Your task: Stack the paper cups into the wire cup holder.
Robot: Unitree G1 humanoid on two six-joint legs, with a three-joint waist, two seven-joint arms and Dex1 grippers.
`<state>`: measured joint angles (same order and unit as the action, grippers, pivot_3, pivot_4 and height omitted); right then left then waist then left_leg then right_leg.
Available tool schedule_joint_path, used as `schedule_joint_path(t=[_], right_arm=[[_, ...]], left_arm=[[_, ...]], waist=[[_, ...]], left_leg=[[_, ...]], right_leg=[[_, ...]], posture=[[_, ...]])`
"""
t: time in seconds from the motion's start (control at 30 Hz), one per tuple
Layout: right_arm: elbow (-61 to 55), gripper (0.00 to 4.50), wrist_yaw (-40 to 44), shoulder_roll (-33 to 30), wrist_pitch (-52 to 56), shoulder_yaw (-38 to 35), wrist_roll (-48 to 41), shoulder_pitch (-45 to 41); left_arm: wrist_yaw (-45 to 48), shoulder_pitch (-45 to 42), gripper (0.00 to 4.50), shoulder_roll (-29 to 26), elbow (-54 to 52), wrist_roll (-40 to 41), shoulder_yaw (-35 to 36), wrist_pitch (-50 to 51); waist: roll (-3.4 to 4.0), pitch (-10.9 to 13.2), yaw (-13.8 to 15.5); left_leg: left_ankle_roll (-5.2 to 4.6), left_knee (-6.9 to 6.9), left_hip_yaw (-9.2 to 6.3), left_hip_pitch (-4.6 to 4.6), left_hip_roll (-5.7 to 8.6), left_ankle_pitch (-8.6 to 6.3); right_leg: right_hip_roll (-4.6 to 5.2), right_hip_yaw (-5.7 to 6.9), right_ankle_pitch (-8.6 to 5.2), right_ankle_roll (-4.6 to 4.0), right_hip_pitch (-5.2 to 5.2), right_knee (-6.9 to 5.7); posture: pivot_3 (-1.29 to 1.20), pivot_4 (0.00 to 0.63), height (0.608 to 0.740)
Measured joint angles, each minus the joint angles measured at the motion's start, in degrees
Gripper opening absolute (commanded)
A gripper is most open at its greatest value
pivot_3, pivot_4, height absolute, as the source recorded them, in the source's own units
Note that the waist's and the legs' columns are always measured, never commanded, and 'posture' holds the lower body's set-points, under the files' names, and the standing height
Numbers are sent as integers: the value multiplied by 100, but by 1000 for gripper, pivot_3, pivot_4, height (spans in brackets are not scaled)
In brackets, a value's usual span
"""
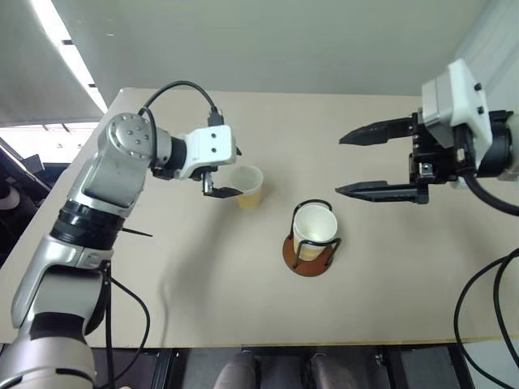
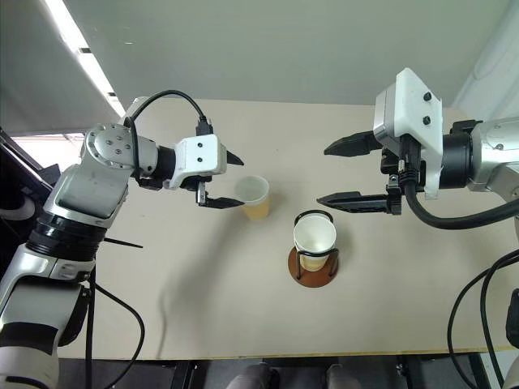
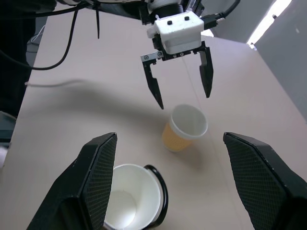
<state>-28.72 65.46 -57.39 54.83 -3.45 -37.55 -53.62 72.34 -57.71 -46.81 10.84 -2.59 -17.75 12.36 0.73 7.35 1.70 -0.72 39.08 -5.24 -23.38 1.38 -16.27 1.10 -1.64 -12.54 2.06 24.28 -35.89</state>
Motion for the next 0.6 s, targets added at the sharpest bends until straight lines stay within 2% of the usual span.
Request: schedule_joint_path(t=[0.2, 0.6], right_arm=[[45, 3600, -11, -147, 32, 6, -118, -3], [44, 3600, -17, -263, -71, 25, -166, 35]], left_arm=[[1, 0, 4500, 63, 305, -536, -330, -512], [-144, -238, 4500, 661, 1106, -1034, -445, -1021]], waist=[[0, 0, 10], [0, 0, 21]], left_leg=[[0, 2, -1, -4, 0, 0], [0, 5, -1, -21, 0, 0]], right_leg=[[0, 0, 0, 0, 3, -1], [0, 1, 1, 2, 20, -7]], posture=[[0, 150, 740], [0, 150, 740]])
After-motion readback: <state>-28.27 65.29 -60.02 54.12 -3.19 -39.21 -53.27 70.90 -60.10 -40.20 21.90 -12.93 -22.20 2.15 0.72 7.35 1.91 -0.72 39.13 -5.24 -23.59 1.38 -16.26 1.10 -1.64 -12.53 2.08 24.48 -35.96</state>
